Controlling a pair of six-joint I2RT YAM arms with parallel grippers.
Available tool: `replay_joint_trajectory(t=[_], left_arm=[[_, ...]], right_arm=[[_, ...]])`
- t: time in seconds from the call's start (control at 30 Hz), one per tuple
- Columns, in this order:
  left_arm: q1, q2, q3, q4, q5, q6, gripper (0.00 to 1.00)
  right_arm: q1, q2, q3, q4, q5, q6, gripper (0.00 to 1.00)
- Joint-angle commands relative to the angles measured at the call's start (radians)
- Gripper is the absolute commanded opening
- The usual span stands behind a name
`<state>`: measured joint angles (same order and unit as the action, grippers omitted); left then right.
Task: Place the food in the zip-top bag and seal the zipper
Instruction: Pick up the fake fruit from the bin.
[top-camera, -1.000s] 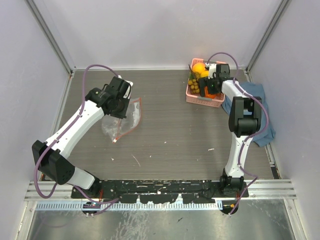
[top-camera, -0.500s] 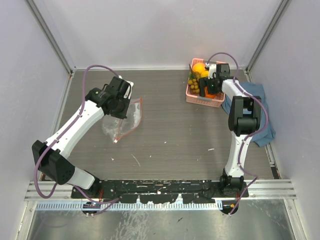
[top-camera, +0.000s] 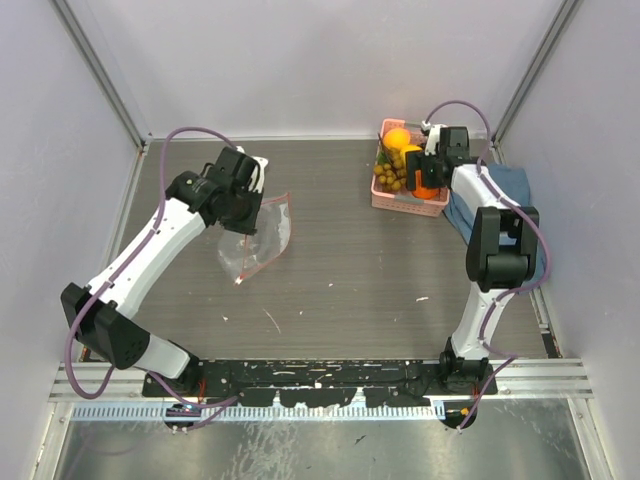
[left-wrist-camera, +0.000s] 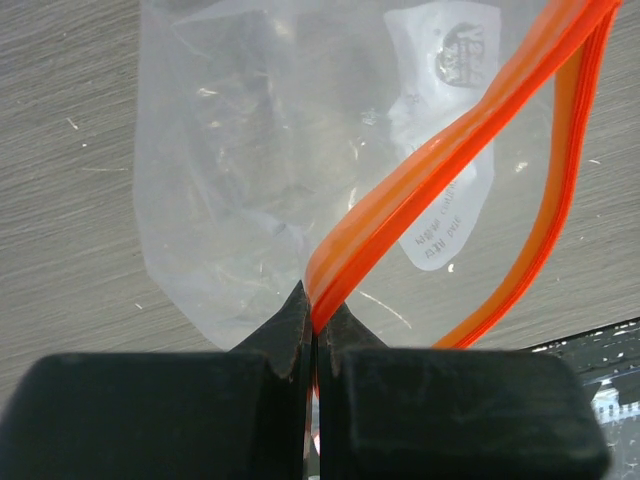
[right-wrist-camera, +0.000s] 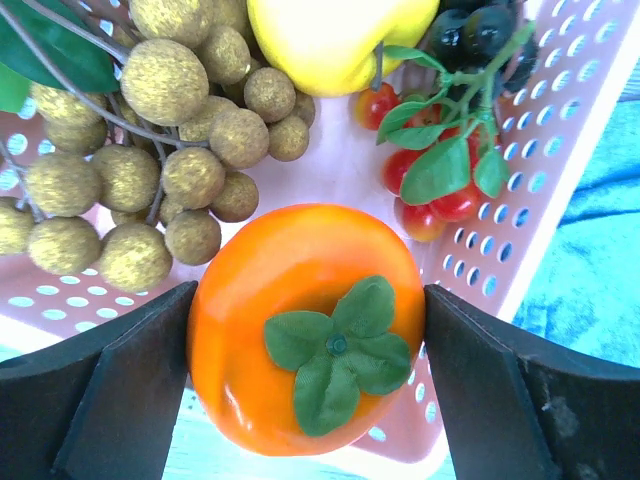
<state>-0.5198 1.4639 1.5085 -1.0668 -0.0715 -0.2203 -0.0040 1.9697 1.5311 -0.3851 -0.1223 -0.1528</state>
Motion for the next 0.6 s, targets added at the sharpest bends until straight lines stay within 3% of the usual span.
replay_joint_trajectory(t=[0.0,0.33,0.57], left_arm=[[0.001,-0.006,0.058,-0.007,0.025,-0.012,0.00],[0.001,0.005,0.023,0.006,0.066,-0.019,0.00],[0.001,0.004,0.023,0.004,0.080,-0.027,0.00]], right_arm=[[0.002,-0.117,-0.022,0.069,0.062,0.060,0.68],[0.036,-0.360,-0.229,0.183,0.001,0.200,0.68],[0.191,-0.579,-0.368,0.274,-0.019,0.281,0.69]])
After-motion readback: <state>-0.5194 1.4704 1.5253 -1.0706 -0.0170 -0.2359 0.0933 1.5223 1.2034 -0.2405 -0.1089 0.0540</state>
